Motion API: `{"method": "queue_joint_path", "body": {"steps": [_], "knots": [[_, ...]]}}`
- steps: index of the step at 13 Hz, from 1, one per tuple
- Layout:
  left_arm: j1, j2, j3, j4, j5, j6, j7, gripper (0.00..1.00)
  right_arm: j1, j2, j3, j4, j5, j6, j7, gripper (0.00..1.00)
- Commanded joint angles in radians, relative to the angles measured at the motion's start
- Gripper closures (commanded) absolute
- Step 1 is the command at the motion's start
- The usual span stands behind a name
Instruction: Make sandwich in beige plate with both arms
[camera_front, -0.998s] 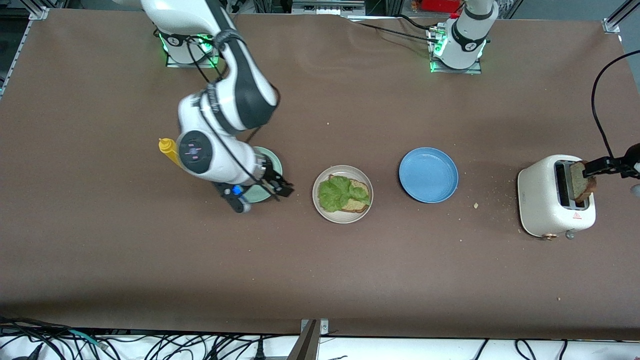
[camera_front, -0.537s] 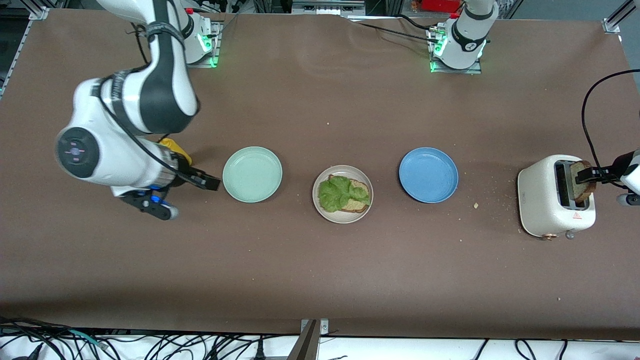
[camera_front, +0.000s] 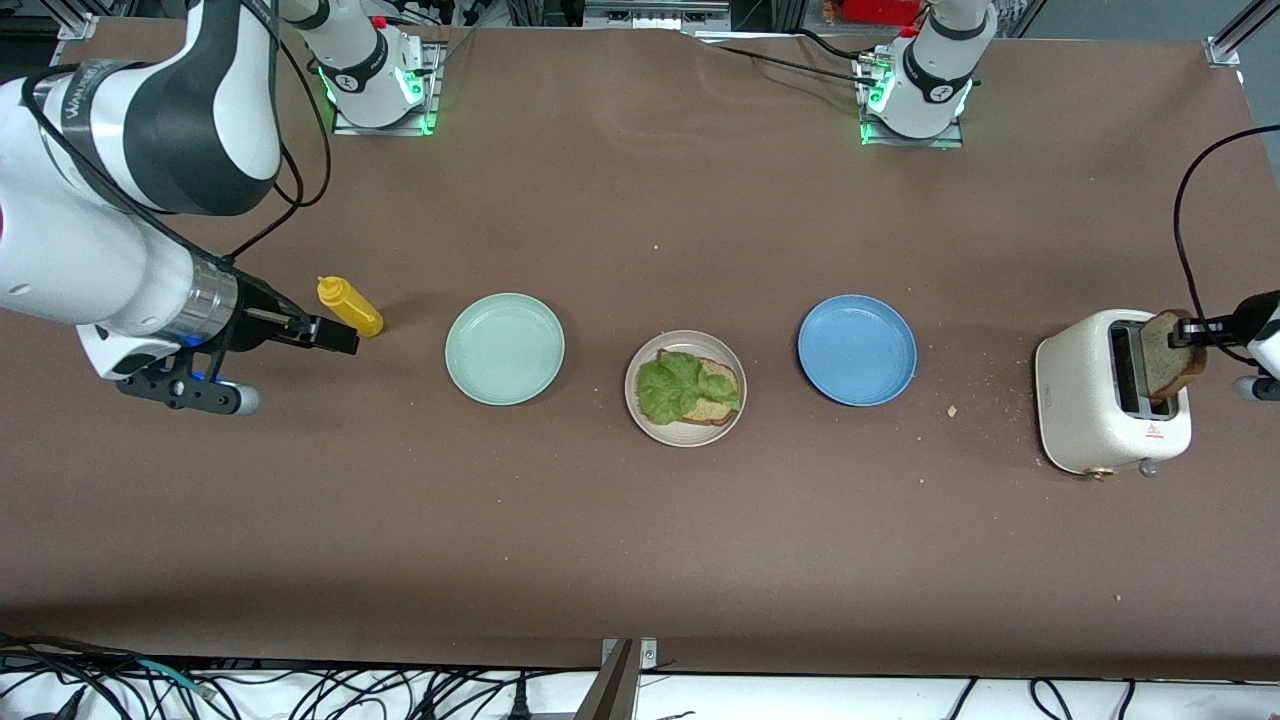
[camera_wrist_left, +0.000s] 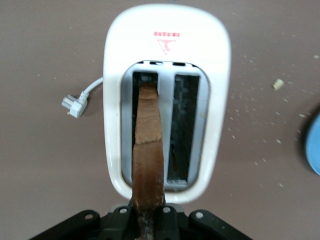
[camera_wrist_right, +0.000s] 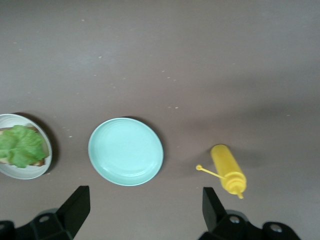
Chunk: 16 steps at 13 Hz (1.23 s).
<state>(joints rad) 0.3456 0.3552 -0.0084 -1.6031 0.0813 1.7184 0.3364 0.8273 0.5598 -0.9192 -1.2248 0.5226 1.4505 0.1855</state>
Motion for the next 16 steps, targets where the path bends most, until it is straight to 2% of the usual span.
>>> {"method": "queue_joint_path", "body": {"steps": [1,2,3,4,6,8,12,13,16], "knots": [[-0.007,-0.015,-0.034,0.127,0.018,-0.17,0.013,1.0,0.01,-0.011,-0.003,-0.016,-0.035,-0.004,-0.017,0.01],[-0.007,-0.015,-0.056,0.17,0.015,-0.221,0.013,1.0,0.003,-0.009,-0.001,-0.016,-0.036,-0.001,-0.017,0.01],[-0.007,-0.015,-0.08,0.213,0.014,-0.265,0.012,1.0,-0.028,-0.011,0.029,-0.013,-0.038,0.001,-0.017,0.01],[-0.007,-0.015,-0.108,0.244,0.005,-0.296,0.012,1.0,-0.089,-0.012,0.096,-0.001,-0.053,-0.002,-0.018,0.01],[-0.007,-0.015,-0.133,0.258,-0.084,-0.332,0.009,1.0,-0.236,-0.038,0.285,0.053,-0.157,-0.01,-0.028,0.01],[-0.008,-0.012,-0.143,0.255,-0.245,-0.358,-0.003,1.0,-0.392,-0.093,0.489,0.051,-0.272,-0.013,-0.032,0.01],[-0.065,0.1,-0.15,0.239,-0.591,-0.364,-0.054,1.0,-0.768,-0.156,0.973,0.027,-0.54,0.001,-0.034,0.01],[-0.08,0.116,-0.15,0.236,-0.647,-0.364,-0.06,1.0,-0.79,-0.168,1.014,0.007,-0.602,0.019,-0.034,0.01],[-0.117,0.163,-0.153,0.238,-0.773,-0.362,-0.06,1.0,-0.813,-0.279,1.017,-0.161,-0.613,0.131,-0.035,0.01]]}}
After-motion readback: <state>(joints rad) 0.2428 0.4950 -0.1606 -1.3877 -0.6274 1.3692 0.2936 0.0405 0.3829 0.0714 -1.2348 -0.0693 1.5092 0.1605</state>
